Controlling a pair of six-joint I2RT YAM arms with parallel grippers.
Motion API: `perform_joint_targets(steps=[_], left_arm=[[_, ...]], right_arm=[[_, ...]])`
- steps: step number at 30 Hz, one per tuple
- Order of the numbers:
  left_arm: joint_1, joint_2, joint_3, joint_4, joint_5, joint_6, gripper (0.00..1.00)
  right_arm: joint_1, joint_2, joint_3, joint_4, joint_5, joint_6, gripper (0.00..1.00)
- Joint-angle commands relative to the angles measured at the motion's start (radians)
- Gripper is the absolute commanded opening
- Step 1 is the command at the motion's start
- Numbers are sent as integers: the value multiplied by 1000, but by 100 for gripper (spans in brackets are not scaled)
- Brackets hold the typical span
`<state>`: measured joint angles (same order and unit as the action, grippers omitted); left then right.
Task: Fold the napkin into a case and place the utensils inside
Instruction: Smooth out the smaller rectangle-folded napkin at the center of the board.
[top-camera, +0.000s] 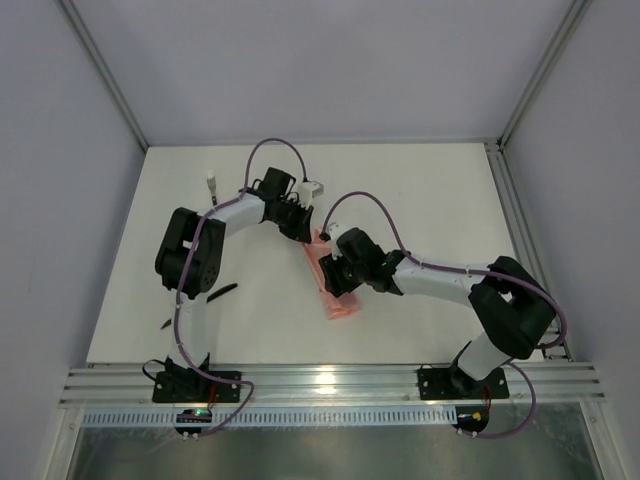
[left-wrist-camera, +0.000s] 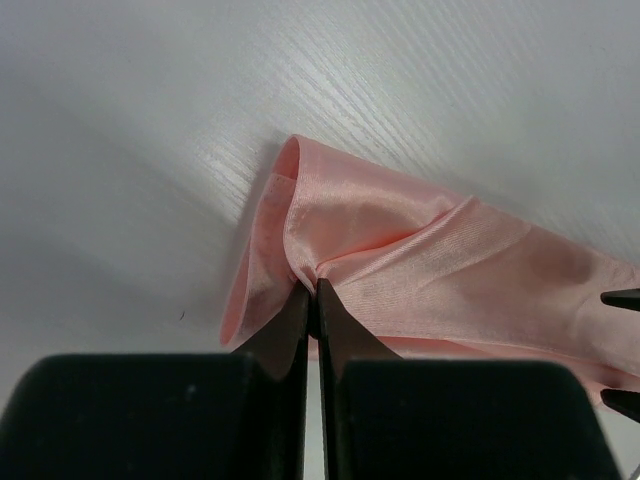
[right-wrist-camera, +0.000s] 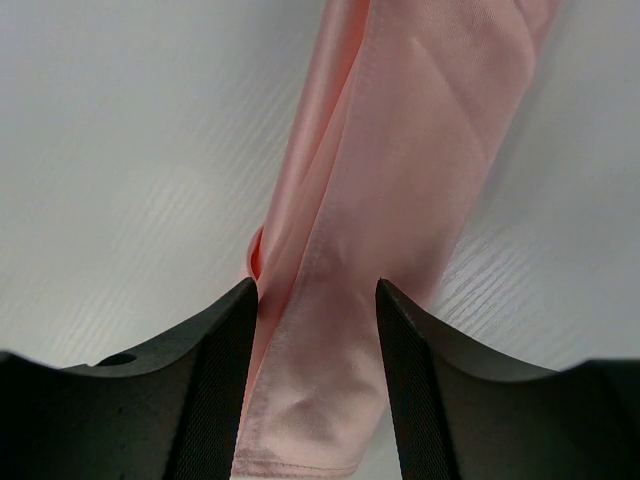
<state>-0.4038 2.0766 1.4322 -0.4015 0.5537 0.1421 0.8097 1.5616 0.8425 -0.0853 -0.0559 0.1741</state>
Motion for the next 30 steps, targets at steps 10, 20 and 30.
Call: perform_joint_targets(steps=[10, 20, 30], left_arm=[[7, -44, -16, 16, -8, -12, 0], [7, -49, -18, 23, -5, -21, 0], [14, -56, -19, 21, -34, -36, 7]], right_arm=[[80, 28, 52, -108, 51, 119, 55], [121, 48, 64, -140, 154, 165, 32], [123, 89, 89, -123, 160, 142, 4]])
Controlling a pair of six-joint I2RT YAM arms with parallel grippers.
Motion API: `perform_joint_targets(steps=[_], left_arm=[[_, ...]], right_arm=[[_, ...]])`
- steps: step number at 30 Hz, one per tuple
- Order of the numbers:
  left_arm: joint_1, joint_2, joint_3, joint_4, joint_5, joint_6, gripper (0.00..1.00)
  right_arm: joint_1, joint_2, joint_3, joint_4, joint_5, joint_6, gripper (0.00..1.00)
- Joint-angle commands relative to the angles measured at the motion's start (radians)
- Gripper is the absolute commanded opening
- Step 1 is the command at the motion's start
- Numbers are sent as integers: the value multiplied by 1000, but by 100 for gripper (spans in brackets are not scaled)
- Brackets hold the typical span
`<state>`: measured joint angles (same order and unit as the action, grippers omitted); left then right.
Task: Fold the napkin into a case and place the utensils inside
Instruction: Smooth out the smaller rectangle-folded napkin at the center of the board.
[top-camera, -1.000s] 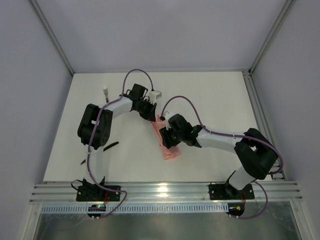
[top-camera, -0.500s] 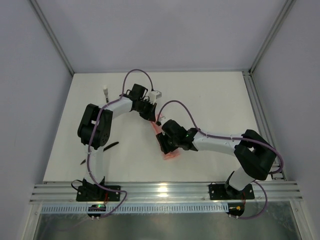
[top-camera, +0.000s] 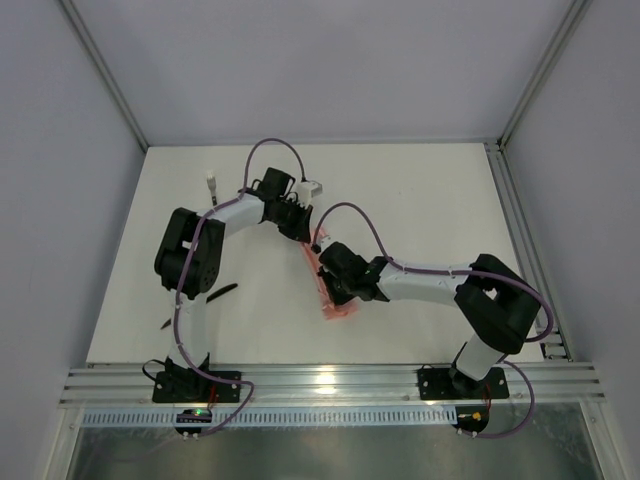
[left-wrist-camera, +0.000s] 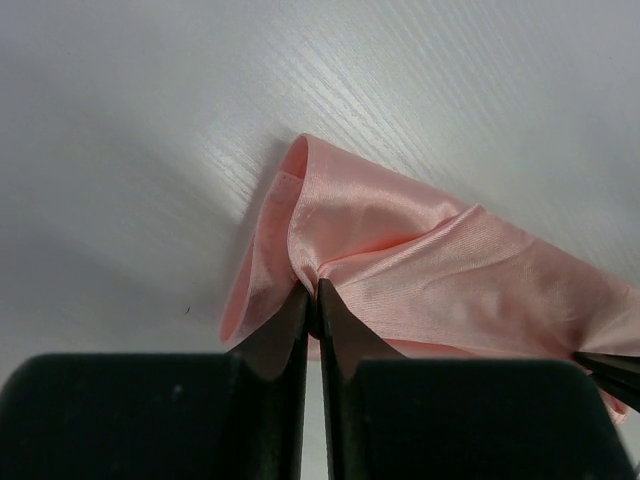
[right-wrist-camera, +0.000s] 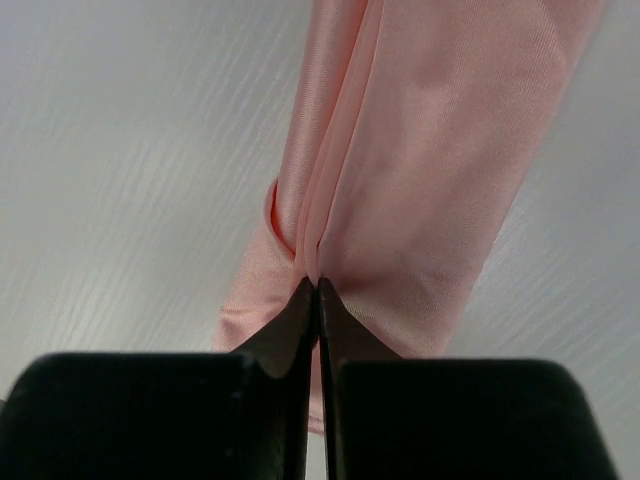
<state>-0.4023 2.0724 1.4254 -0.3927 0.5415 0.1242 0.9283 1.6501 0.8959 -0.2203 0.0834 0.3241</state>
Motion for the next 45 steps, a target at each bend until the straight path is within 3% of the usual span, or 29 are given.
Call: perform_joint_targets(steps=[1, 3, 5, 10, 12, 14, 16, 19, 20, 28, 34, 36, 37, 40, 45], left_arm=[[16, -52, -11, 14, -26, -24, 7], [19, -52, -11, 21, -43, -34, 1], [19, -51, -13, 22, -40, -32, 0], [19, -55, -19, 8, -15, -15, 0], [19, -64, -19, 0, -41, -6, 0], [19, -69, -8, -17, -72, -1, 0], [19, -72, 0, -46, -81, 12, 0], [19, -67, 6, -69, -97, 29, 0], [19, -61, 10, -92, -101, 35, 0], [17, -17, 55, -166, -118, 51, 0], [17, -3, 69, -192, -143, 60, 1], [19, -14, 61, -189, -143, 63, 11], [20, -21, 58, -186, -141, 58, 28], [36, -77, 43, -151, -143, 19, 48], [54, -150, 38, -35, -230, -23, 53]], right_arm=[[4, 4, 43, 9, 19, -10, 4], [3, 11, 52, -5, 9, -11, 9], [3, 20, 69, -23, -5, -11, 25], [-2, -38, 107, -19, -60, -78, 42], [-41, -82, 138, -4, -170, -105, 50], [-93, -92, 147, 42, -245, -102, 51], [-153, -67, 144, 102, -295, -85, 40], [-258, 32, 149, 247, -414, -36, 8], [-288, 62, 153, 322, -462, -7, 4], [-347, 357, 212, 687, -507, 254, 4], [-353, 438, 207, 703, -340, 423, 4], [-353, 455, 189, 722, -340, 444, 4], [-352, 459, 183, 742, -349, 447, 4], [-349, 450, 179, 722, -349, 437, 4], [-339, 445, 190, 696, -337, 420, 4]])
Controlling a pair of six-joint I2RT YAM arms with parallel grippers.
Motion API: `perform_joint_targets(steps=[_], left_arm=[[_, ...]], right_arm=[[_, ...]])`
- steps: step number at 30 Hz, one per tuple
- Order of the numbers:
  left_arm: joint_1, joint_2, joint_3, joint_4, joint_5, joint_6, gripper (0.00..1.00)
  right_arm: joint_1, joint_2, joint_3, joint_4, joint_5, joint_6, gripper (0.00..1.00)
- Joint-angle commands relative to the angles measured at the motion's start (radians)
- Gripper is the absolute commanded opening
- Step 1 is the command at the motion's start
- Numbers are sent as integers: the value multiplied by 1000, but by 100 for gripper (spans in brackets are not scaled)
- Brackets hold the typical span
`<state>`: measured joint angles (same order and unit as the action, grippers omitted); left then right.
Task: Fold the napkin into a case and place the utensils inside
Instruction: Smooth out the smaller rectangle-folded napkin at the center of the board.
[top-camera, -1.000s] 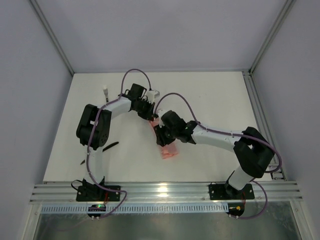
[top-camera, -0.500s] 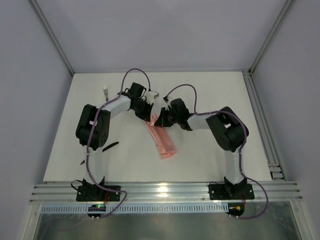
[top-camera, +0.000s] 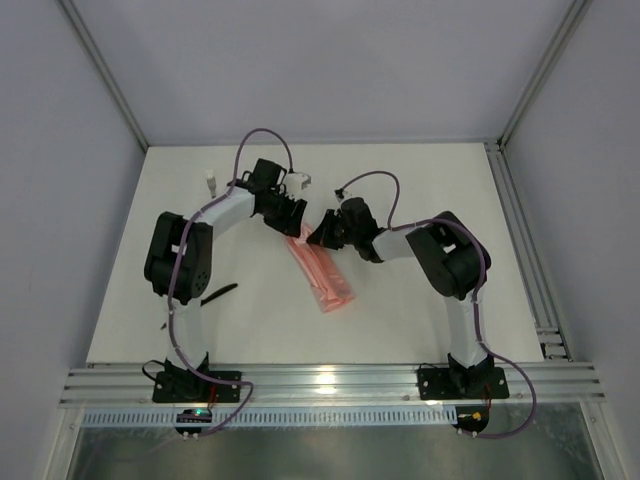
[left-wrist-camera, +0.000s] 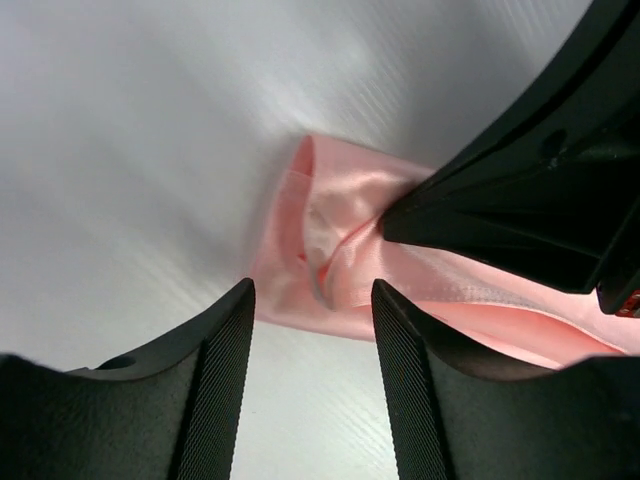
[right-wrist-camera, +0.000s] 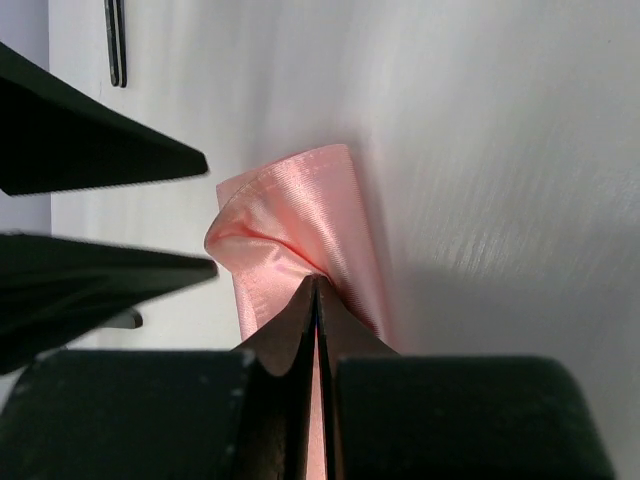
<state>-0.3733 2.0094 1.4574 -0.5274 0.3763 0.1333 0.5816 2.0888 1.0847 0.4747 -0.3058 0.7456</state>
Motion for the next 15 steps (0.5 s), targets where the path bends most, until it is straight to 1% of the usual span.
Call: perform_joint_targets(steps=[1, 3, 4, 6, 8, 10, 11, 12, 13, 14, 15], left_arm=[[24, -81, 12, 115, -73, -38, 51], [5, -54, 52, 113, -92, -34, 45], [-4, -32, 67, 97, -100, -21, 39], [-21, 32, 86, 46, -94, 9, 35], [-27, 78, 93, 27, -103, 22, 35], [-27, 104, 121, -17, -100, 26, 32], [-27, 101, 115, -11, -102, 29, 31], [-27, 97, 110, -6, -108, 31, 26], [-27, 95, 106, -5, -109, 32, 26], [-27, 98, 116, -11, -85, 31, 26], [-27, 101, 126, -51, -79, 44, 29]], right_arm=[[11, 4, 3, -8, 59, -5, 4], [15, 4, 3, -13, 63, -9, 4], [15, 2, 3, -13, 62, -11, 4], [15, 1, 0, -13, 60, -12, 4], [17, 1, -2, -11, 60, -12, 4], [15, 0, -2, -11, 59, -14, 4], [17, 1, 0, -11, 59, -15, 4], [17, 1, 0, -11, 59, -17, 4], [17, -3, 0, -11, 57, -17, 4], [17, -4, -2, -11, 60, -18, 4], [17, -6, -2, -13, 62, -20, 4]])
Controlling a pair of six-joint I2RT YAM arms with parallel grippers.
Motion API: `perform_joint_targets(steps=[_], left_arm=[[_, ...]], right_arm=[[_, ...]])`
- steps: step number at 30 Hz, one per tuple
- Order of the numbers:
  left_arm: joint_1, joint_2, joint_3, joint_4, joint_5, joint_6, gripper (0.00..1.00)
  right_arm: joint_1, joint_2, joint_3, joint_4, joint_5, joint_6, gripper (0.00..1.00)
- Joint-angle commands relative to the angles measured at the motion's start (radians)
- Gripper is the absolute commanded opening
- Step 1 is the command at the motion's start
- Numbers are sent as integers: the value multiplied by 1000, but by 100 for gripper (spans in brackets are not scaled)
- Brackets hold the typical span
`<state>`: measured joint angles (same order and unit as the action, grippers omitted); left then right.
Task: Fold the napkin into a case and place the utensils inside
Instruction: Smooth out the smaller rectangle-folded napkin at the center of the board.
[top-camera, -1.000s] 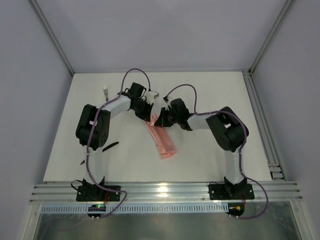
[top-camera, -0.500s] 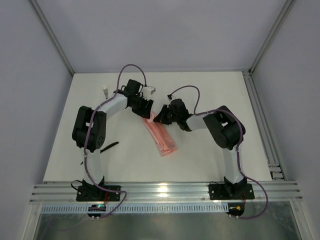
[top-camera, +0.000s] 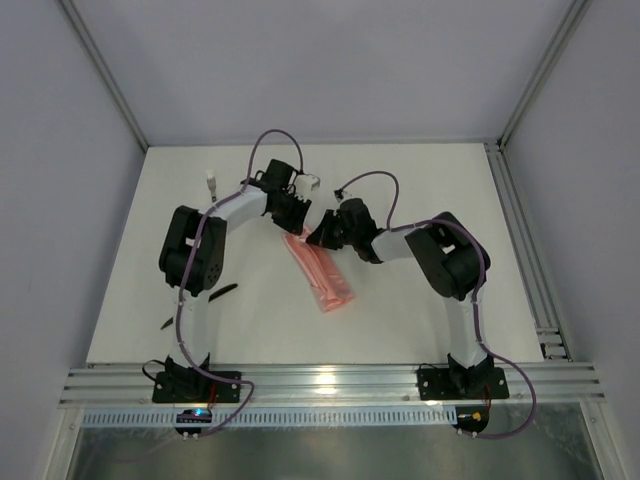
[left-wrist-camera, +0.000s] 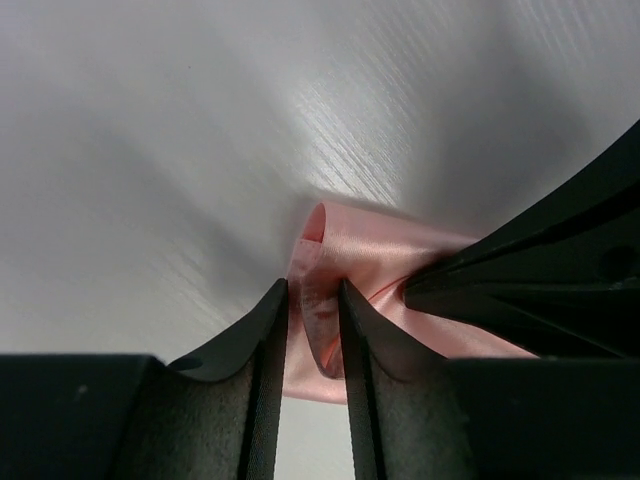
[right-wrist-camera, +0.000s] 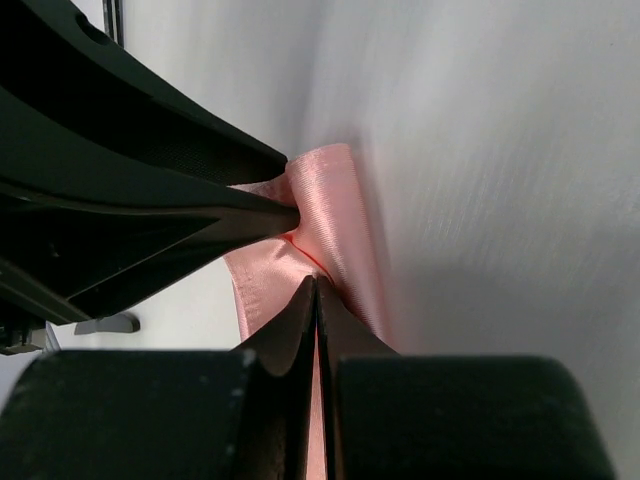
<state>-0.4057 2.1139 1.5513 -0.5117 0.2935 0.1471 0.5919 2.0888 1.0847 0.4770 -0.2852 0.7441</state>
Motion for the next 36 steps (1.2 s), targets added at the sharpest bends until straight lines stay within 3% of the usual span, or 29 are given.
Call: perform_joint_targets(steps=[1, 4, 9, 18, 29, 36], left_arm=[[5, 0, 41, -83, 7, 32, 31], [4, -3, 38, -71, -54, 32, 25], [2, 67, 110, -149, -126, 84, 0], [2, 52, 58, -137, -116, 97, 0], [2, 46, 49, -133, -139, 112, 0], [2, 44, 47, -120, -125, 121, 0]], right_arm=[[6, -9, -2, -17, 43, -23, 4], [6, -6, 1, -14, 37, -23, 4], [14, -53, -20, -26, 55, -61, 4], [111, -263, -147, -100, 147, -212, 4], [192, -286, -371, -9, 150, -114, 4], [273, -461, -353, -187, 141, -201, 4]])
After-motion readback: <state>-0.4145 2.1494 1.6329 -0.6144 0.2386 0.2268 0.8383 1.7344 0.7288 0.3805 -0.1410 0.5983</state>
